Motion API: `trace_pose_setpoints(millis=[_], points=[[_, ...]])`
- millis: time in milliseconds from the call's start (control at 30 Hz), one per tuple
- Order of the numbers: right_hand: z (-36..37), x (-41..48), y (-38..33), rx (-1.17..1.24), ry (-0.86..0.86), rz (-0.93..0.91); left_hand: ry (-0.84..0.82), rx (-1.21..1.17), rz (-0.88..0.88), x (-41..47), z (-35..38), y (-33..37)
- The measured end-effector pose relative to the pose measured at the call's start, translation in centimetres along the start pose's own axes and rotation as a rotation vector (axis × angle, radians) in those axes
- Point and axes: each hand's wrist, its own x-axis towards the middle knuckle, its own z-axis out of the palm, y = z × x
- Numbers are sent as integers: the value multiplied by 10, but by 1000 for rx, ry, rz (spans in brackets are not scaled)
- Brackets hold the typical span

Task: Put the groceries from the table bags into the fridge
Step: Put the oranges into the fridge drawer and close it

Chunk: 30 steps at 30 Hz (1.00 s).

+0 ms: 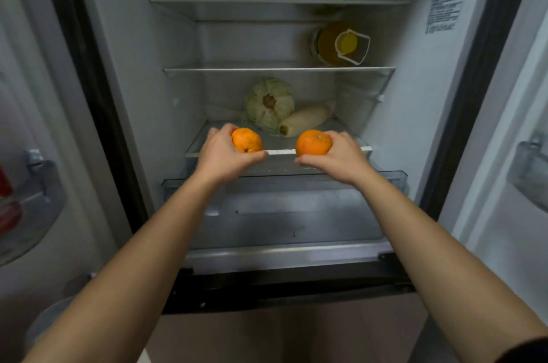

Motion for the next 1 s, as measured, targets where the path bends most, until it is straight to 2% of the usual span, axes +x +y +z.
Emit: trace_pose_setpoints(millis=[167,333,433,533,667,867,933,1000], points=[[12,42,-9,-167,-376,162,-421,185,-151,44,18,3],[40,69,-3,-326,-947,284,-759,414,-164,65,49,-7],[58,84,6,-454,-1019,348,-971,508,-177,73,65,-12],[78,94,17,-571,-1141,355,-1022,554,-186,77,78,-20],[90,100,23,-562,-1146,332,-1091,531,-166,75,84,-21],[76,87,13,-463,-1067,229,-1056,446,-229,75,85,-25],[68,85,12,-412,-974,177,-932,475,-147,76,77,-24],[59,85,11,-337,-789,96,-686,480,-37,76,66,-20]])
